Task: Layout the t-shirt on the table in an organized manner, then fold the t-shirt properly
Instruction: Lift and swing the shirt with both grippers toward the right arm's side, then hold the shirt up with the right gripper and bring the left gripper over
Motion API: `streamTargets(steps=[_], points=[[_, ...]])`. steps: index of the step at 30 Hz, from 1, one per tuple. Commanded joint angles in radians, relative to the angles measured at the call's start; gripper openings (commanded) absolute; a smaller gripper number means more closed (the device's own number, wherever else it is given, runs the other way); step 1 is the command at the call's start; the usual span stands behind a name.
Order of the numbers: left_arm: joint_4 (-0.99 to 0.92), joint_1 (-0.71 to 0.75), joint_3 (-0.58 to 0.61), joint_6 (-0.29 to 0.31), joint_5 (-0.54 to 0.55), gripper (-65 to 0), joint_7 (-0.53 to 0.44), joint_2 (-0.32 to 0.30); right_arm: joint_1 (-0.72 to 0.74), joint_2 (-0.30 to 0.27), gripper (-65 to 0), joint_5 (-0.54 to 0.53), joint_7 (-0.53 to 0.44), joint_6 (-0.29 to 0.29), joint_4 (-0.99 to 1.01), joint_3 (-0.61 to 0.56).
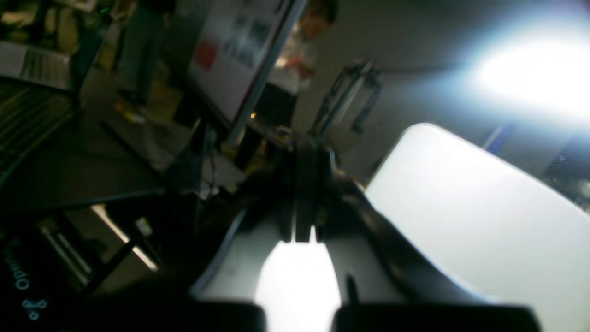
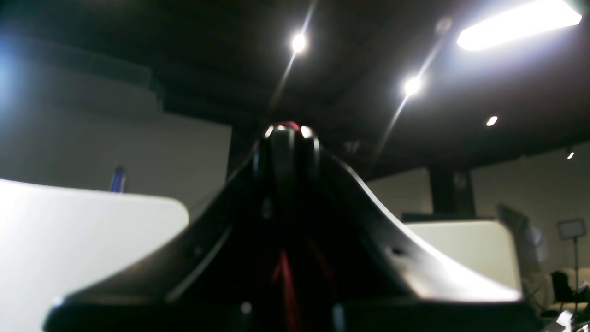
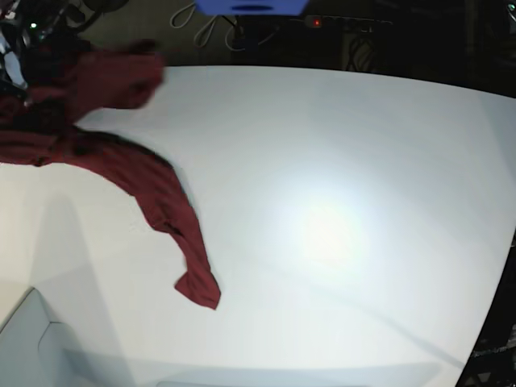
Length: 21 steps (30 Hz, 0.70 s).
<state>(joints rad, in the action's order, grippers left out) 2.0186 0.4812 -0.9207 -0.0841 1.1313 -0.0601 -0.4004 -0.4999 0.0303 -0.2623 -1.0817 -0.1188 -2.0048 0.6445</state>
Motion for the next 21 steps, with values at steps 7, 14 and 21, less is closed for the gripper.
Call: streamTargets(steps=[7,14,21], points=[[0.009,-0.005,-0.007,-0.004,0.029,-64.9,0.050,-0.012,0.002,-0.010,-65.0,0.007,0.057,-0.003,-0.018,-0.071],[0.006,-0.082,-0.016,-0.004,0.023,-64.9,0.210,0.048,0.128,-0.014,-65.0,0.113,0.208,-0.005,-0.020,-0.113],[0.001,-0.086,-0.007,-0.004,0.022,-64.9,0.288,0.080,0.346,-0.102,-65.0,0.114,0.487,-0.049,-0.018,-0.185]])
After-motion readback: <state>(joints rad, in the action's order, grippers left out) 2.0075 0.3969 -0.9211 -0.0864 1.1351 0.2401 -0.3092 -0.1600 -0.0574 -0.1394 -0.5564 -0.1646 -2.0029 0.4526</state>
